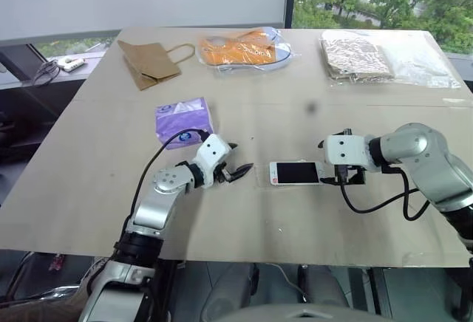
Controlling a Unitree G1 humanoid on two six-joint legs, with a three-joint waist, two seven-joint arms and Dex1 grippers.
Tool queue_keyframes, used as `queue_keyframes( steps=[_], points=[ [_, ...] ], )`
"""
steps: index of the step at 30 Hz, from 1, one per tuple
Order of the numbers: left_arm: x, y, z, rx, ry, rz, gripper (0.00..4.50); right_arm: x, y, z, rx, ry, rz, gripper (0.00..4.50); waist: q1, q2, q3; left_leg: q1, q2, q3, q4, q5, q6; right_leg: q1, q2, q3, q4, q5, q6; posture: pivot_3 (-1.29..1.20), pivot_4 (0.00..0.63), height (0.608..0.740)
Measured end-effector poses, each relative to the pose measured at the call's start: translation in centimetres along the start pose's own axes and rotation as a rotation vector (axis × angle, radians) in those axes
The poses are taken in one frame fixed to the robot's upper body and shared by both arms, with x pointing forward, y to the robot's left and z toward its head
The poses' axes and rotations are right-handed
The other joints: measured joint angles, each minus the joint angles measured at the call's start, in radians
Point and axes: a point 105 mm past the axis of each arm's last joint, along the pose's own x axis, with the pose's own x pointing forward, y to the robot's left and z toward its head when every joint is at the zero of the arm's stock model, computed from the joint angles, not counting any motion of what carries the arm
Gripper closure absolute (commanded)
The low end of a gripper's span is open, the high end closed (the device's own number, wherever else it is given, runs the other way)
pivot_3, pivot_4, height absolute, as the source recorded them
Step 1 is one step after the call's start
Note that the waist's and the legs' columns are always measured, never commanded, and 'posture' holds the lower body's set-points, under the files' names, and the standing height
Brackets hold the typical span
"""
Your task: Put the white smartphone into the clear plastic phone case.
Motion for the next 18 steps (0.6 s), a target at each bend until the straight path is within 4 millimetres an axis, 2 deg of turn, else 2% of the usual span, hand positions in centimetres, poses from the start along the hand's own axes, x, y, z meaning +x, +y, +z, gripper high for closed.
queue_keyframes(
  steps=[4, 10, 18],
  points=[
    [0.2, 0.0, 0.1, -0.004, 0.0, -0.003, 0.76, 0.0, 0.4, 0.5, 0.013, -0.017, 0.029, 0.15, 0.001, 0.0, 0.0, 0.0, 0.0, -0.001, 0.0, 0.0, 0.0, 0.0, 0.0, -0.001, 0.0, 0.0, 0.0, 0.0, 0.15, 0.74],
    [-0.2, -0.1, -0.2, -0.055, 0.002, -0.015, 0.76, -0.4, 1.8, 2.3, 0.064, -0.086, 0.113, 0.15, -0.001, 0.0, 0.0, 0.0, 0.0, -0.001, 0.0, 0.0, 0.0, 0.0, 0.0, 0.0, 0.0, 0.0, 0.0, 0.0, 0.15, 0.74],
    [-4.7, -2.2, -0.8, -0.195, 0.023, -0.192, 0.76, 0.2, 1.4, 1.0, 0.054, -0.022, 0.07, 0.15, -0.026, 0.0, 0.0, -0.002, 0.001, 0.001, -0.003, 0.0, 0.0, -0.003, 0.0, 0.002, -0.001, 0.0, 0.0, 0.0, 0.15, 0.74]
  ],
)
